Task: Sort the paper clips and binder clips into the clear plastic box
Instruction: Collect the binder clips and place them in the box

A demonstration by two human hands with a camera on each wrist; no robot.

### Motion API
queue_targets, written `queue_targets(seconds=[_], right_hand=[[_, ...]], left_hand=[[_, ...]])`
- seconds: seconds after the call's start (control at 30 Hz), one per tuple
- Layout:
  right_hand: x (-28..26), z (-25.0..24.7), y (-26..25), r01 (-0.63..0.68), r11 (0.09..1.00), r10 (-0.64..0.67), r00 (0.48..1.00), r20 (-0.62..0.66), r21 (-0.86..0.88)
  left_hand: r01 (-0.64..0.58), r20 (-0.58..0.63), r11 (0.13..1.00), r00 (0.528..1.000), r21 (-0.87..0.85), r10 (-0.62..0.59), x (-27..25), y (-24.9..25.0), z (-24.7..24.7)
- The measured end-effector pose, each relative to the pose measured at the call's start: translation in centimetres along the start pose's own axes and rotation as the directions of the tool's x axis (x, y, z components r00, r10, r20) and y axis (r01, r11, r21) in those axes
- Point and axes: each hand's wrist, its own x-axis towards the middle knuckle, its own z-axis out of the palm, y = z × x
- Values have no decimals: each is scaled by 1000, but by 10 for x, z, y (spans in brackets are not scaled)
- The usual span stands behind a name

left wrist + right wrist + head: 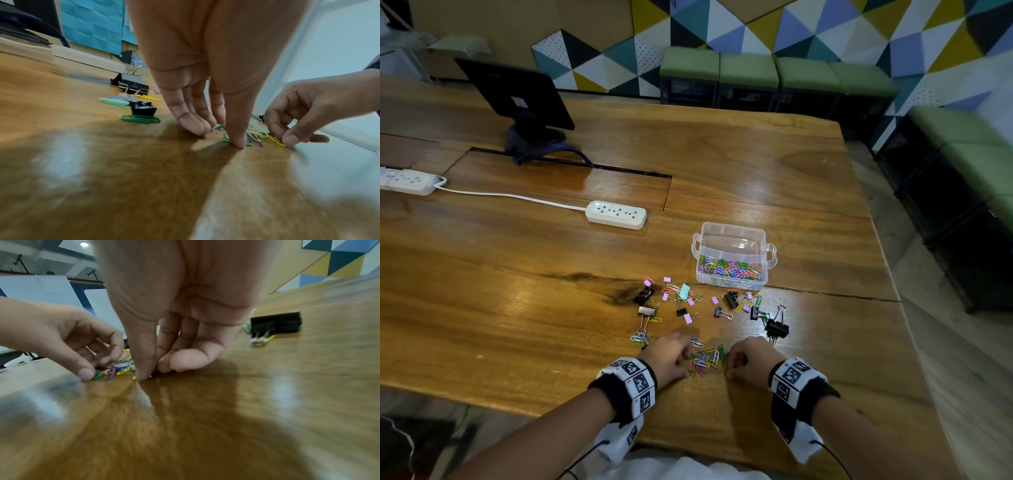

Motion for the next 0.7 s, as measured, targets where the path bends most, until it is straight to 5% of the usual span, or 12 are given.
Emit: queue_targets(seconds=[0.33,0.57,0.7], right_hand=[[27,-5,-20,-15,1000,15,990,-139,4],[22,-1,-18,-96,995,99,985,-145,21],[32,8,-36,1,999,7,985,-171,47]], left_hand=[[61,-122,984,989,-165,-81,21,2,-11],[106,-100,988,988,-112,-117,13,-9,-10],[93,-121,985,986,-149,-111,23,5,-2]])
